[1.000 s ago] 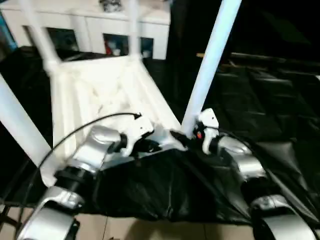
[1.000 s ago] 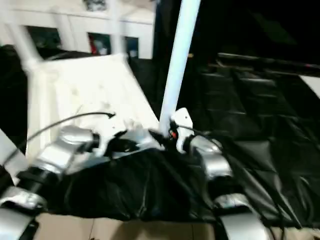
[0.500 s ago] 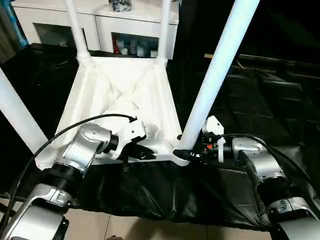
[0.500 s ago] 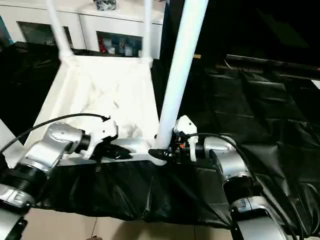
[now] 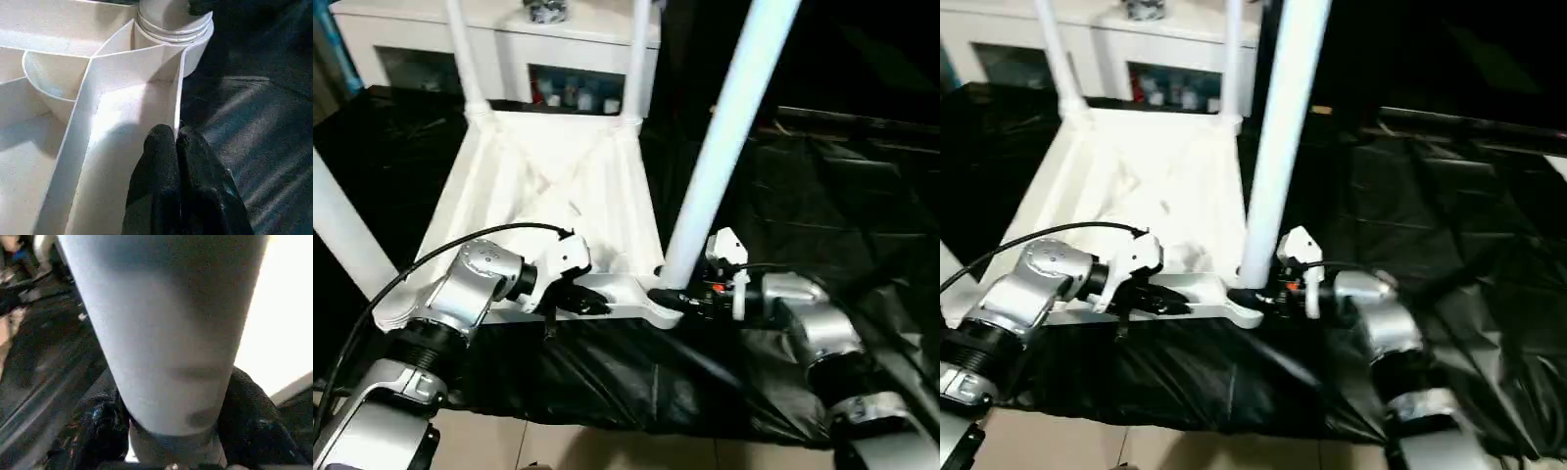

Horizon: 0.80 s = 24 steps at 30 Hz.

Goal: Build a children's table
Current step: Rotate leg to tighten

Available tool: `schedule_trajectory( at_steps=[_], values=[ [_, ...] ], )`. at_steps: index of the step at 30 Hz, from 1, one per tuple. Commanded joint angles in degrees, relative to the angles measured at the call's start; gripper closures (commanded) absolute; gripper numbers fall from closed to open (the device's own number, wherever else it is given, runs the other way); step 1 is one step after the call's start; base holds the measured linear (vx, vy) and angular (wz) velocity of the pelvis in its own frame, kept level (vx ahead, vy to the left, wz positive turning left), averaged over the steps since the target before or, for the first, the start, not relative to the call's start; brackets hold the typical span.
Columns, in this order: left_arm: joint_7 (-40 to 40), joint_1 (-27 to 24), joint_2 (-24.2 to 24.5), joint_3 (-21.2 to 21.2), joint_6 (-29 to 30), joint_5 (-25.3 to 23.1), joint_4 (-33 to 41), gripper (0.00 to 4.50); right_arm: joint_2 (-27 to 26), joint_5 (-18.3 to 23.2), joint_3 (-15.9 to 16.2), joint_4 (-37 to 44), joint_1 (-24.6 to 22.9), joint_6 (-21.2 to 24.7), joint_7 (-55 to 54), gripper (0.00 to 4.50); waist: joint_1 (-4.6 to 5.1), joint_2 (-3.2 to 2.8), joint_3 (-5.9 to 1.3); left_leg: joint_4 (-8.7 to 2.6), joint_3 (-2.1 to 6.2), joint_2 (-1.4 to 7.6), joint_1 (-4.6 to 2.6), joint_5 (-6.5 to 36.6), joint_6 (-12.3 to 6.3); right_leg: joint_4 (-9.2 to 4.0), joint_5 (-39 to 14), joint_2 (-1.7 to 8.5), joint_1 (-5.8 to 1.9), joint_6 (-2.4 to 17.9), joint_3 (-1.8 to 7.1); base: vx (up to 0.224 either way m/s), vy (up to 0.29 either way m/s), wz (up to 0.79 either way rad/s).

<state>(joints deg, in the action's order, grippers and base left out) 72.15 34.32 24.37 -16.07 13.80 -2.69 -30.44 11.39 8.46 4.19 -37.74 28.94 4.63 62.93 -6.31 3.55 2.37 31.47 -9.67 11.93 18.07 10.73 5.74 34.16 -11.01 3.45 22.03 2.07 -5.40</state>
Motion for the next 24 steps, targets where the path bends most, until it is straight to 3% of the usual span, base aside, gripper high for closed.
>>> schedule_trajectory(
  at_steps=[1, 3, 5, 8, 12, 18, 19, 24],
  values=[
    [-6.42, 1.06, -3.56, 0.12, 1.82, -0.49, -0.97, 4.5, -4.39, 1.15, 1.46, -3.72, -1.13, 2.68, -4.09, 2.46, -0.11, -1.02, -2.1, -3.73, 0.6, 1.74, 0.39, 15.31, -0.34, -5.4, -25.16, 5.63, -2.08, 7.02, 3.35, 0.0, 0.0, 0.0],
    [-11.35, 1.73, -7.73, 0.14, 3.03, -0.76, -1.93, 4.5, -8.18, 0.81, -0.41, -6.65, -0.11, 2.23, -12.59, 2.46, 0.28, -1.24, -1.96, -3.75, 0.8, 1.62, 0.15, 17.32, 0.06, -6.14, -30.1, 5.71, -1.78, 5.31, 3.2, -0.03, 0.006, -0.03],
    [-14.44, 2.2, -10.43, -0.12, 3.79, -1.12, -2.48, 4.5, -10.44, -0.13, -0.69, -8.63, 0.8, 1.99, -17.37, 2.46, 0.64, -1.03, -1.91, -3.74, 1.01, 1.53, 0.21, 18.72, 0.33, -6.45, -32.35, 5.68, -1.78, 4.25, 2.94, 0.0, 0.0, 0.0],
    [-17.8, 2.68, -13.67, -0.37, 4.82, -1.42, -2.99, 4.5, -13.27, -0.93, -1.24, -11.25, 2.34, 1.72, -22.94, 2.46, 1.44, -1.3, -1.97, -3.77, 1.17, 1.53, 0.15, 20.58, 0.45, -6.58, -32.48, 5.53, -1.52, 4.07, 2.83, 0.0, 0.0, 0.0],
    [-22.15, 3.09, -17.77, -1.74, 5.98, -3.11, -3.63, 4.5, -18.32, -2.83, -2.03, -16.59, 6.29, 0.77, -33.45, 2.46, 1.64, -1.27, -1.97, -3.69, 1.17, 1.36, -0.07, 21.53, 0.12, -6.9, -32.75, 5.57, -1.22, 3.79, 2.8, 0.0, 0.0, 0.0],
    [-21.05, 2.28, -17.08, -2.07, 5.92, -3.76, -2.4, 4.5, -19.01, -4.85, -1.43, -17.81, 7.94, -1.9, -34.38, 2.46, 1.83, -1.31, -2.04, -3.79, 1.12, 1.43, 0.02, 21.86, -0.45, -6.63, -30.44, 5.48, -1.1, 4.3, 3.05, 0.0, 0.0, 0.0],
    [-20.38, 1.89, -16.31, -2.02, 5.73, -3.89, -2.02, 4.5, -18.67, -4.86, -1.4, -17.35, 7.63, -2.45, -33.19, 1.94, 1.87, -1.29, -2.1, -3.87, 1.09, 1.47, 0.14, 21.59, -0.58, -6.48, -29.36, 5.42, -1.23, 4.6, 3.1, 0.0, 0.0, 0.0],
    [-16.64, 0.2, -12.36, -1.65, 4.6, -3.07, -0.02, 4.5, -15.26, -2.94, -2.13, -14.79, 5.91, -3.71, -24.46, 1.58, 2.2, -1.03, -2.41, -3.84, 0.79, 1.6, 0.75, 17.75, -1.57, -5.65, -22.78, 5.39, -1.77, 6.86, 3.53, 0.0, 0.0, 0.0]
  ],
)
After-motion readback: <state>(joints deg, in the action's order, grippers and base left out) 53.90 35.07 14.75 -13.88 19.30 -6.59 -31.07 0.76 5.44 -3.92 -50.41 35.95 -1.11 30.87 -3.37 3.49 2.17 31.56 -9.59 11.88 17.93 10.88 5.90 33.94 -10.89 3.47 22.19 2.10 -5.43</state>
